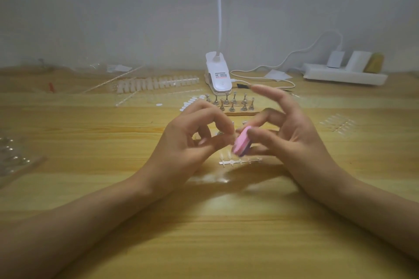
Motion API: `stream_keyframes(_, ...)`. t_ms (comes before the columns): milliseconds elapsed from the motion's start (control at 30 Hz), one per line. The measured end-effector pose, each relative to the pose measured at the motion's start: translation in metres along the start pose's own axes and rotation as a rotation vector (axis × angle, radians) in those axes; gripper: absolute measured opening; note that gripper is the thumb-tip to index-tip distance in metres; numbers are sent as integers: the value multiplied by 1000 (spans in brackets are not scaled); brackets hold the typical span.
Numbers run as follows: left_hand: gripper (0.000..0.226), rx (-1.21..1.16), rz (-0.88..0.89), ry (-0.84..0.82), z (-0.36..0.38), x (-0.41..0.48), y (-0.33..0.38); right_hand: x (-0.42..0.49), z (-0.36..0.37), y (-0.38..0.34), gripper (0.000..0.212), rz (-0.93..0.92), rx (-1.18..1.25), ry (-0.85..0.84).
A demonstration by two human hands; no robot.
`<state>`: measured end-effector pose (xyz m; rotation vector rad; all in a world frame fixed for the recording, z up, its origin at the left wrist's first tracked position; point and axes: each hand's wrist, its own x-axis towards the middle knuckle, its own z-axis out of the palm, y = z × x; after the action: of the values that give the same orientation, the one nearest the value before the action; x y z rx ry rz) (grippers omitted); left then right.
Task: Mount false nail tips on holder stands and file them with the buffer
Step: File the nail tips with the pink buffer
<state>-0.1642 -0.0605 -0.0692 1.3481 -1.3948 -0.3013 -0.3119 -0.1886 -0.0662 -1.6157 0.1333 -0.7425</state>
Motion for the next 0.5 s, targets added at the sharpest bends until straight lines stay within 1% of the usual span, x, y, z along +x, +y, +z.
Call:
stream_keyframes(33,6,-4,-1,1,0,0,0,1,-2,0,64,-15,19,65)
stream_keyframes(67,6,-7,0,-1,0,0,1,1,-5,1,63,-9,26,93)
stream_keyframes(100,6,-6,2,-4,0,0,1,1,-4,2,63,17,23,68)
stream_keyframes(167,9,9,7,-10,1,0,-1,-1,-1,2,64,60,-17,-80)
stream_keyframes(200,9,14,9,-12,1,1,-1,-2,0,3,65,42,-29,-97)
stream_keyframes(300,8,6,2,-3,1,2,0,0,-3,0,63,-29,13,62)
stream_keyframes(333,9,7,-2,-2,1,2,0,0,-4,2,62,-18,20,75)
stream_keyframes(433,9,33,19,-18,1,1,0,-1,0,2,65,62,-17,-68)
stream_keyframes(467,10,35,26,-20,1,1,0,-1,0,3,65,46,-22,-55)
stream_keyframes(500,11,34,29,-18,1,1,1,1,0,1,65,20,-1,-3)
